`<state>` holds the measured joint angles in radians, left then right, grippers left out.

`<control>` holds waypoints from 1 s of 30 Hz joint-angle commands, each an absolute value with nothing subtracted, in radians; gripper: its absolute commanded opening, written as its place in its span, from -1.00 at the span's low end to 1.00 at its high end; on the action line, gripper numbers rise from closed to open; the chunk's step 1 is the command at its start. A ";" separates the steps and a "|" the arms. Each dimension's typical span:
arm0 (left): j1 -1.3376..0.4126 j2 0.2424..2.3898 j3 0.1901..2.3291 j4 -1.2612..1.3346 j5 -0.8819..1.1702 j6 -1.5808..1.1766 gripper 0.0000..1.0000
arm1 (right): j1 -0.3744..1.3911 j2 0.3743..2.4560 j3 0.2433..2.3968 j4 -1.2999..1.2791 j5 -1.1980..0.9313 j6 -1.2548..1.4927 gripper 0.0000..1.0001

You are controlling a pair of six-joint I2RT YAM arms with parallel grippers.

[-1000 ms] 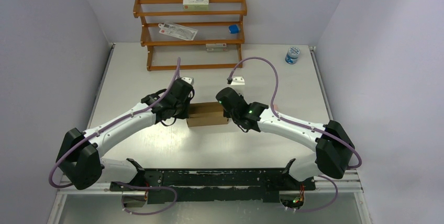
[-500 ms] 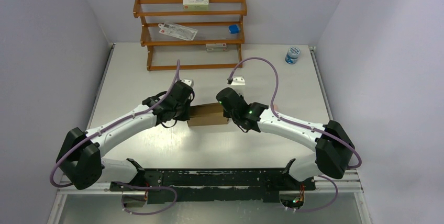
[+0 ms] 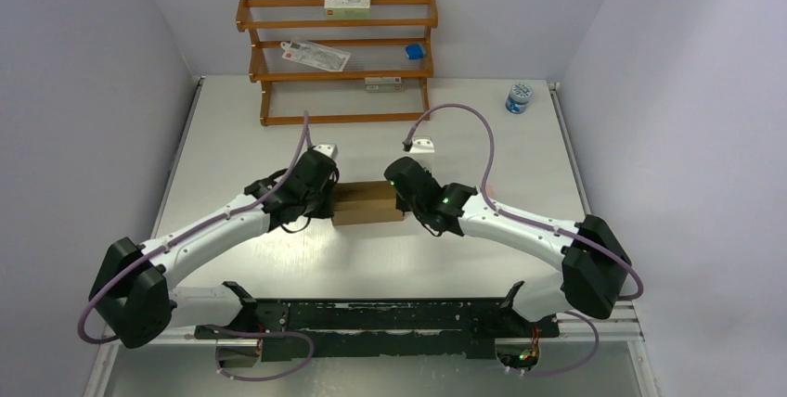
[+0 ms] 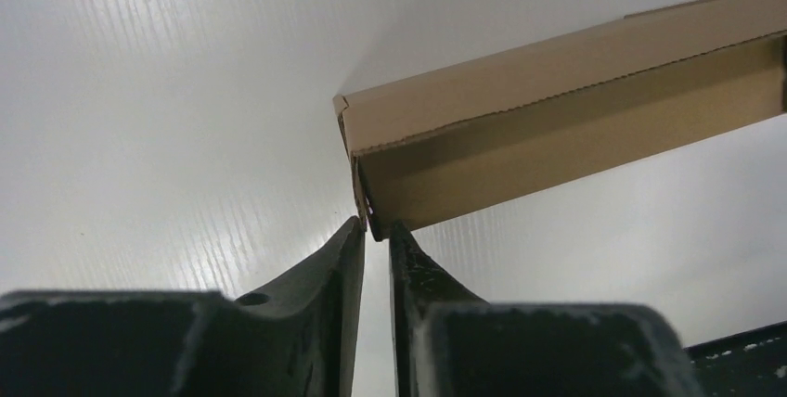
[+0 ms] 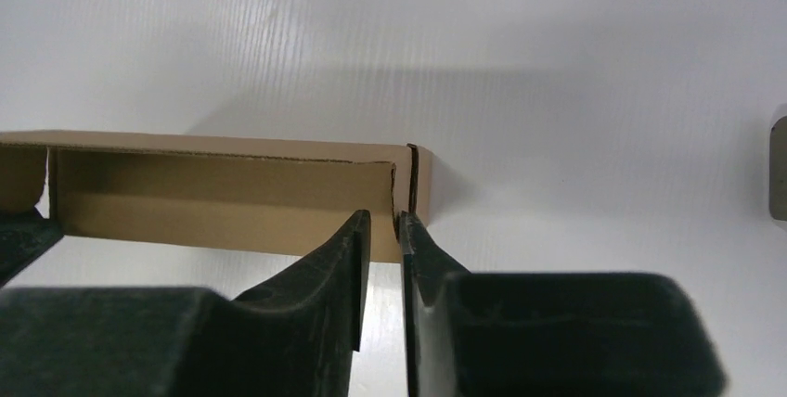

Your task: Fold the paper box

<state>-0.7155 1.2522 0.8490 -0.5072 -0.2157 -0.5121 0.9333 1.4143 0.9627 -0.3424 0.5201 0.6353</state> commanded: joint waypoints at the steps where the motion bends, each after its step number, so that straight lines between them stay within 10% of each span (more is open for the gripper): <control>1: -0.724 1.187 0.842 -0.502 -0.203 -0.531 -0.43 | 0.939 1.355 0.947 -0.337 0.494 0.640 -0.48; 8: -0.715 1.095 0.857 -0.498 -0.205 -0.537 0.00 | 0.934 1.307 0.953 -0.331 0.517 0.626 -0.36; 30: -0.573 1.227 1.011 -0.623 -0.050 -0.158 0.12 | 0.857 1.356 0.979 -0.320 0.432 0.366 -0.38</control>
